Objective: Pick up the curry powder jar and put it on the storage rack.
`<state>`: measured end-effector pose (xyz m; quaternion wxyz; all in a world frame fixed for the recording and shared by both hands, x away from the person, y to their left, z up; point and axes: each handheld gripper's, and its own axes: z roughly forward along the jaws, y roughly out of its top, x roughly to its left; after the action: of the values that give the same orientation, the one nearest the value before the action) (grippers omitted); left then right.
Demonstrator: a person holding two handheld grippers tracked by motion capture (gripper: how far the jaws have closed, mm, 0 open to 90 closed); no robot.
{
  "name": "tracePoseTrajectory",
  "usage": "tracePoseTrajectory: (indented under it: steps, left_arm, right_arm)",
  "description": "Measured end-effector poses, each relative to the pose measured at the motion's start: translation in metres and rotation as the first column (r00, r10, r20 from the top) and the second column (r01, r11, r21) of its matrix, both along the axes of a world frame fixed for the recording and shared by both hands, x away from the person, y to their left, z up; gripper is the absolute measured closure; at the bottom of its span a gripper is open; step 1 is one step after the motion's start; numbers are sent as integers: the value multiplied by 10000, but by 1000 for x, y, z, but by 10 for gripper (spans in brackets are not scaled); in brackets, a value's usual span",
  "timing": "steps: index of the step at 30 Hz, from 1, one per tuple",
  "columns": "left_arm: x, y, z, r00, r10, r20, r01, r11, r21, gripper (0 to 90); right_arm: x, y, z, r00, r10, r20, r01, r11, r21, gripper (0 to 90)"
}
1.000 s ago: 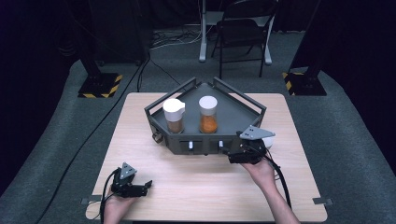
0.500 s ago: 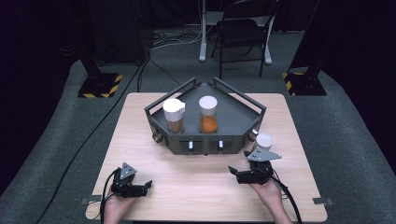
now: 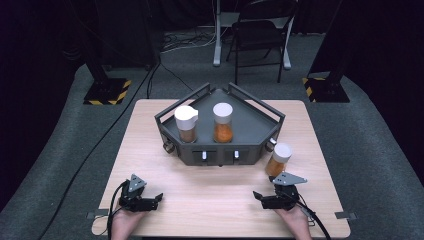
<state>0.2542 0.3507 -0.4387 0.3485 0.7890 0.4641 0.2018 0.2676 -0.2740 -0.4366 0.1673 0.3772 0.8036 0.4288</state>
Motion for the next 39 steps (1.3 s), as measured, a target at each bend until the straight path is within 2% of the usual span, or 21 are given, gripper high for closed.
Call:
tracePoseTrajectory:
  steps: [6, 8, 13, 15, 39]
  left_arm:
    - [0, 0, 0, 10000, 2, 1, -2, 10000, -2, 80]
    - [0, 0, 0, 10000, 1, 2, -1, 10000, -1, 79]
    - [0, 0, 0, 10000, 1, 1, -1, 10000, -1, 80]
    - [0, 0, 0, 10000, 2, 0, -2, 10000, -2, 79]
    - [0, 0, 0, 10000, -2, 1, 2, 10000, -7, 79]
  right_arm:
    - [0, -3, -4, 9989, -276, -368, 267, 9993, -264, 118]
    - [-2, -3, -3, 9988, -360, -322, 349, 9987, -367, 126]
    - [0, 6, 1, 9975, -491, -516, 438, 9941, -995, 123]
    - [-1, 10, 2, 9980, -500, -398, 447, 9912, -1245, 123]
    - [-1, 14, 2, 9963, -718, -481, 652, 9896, -1280, 81]
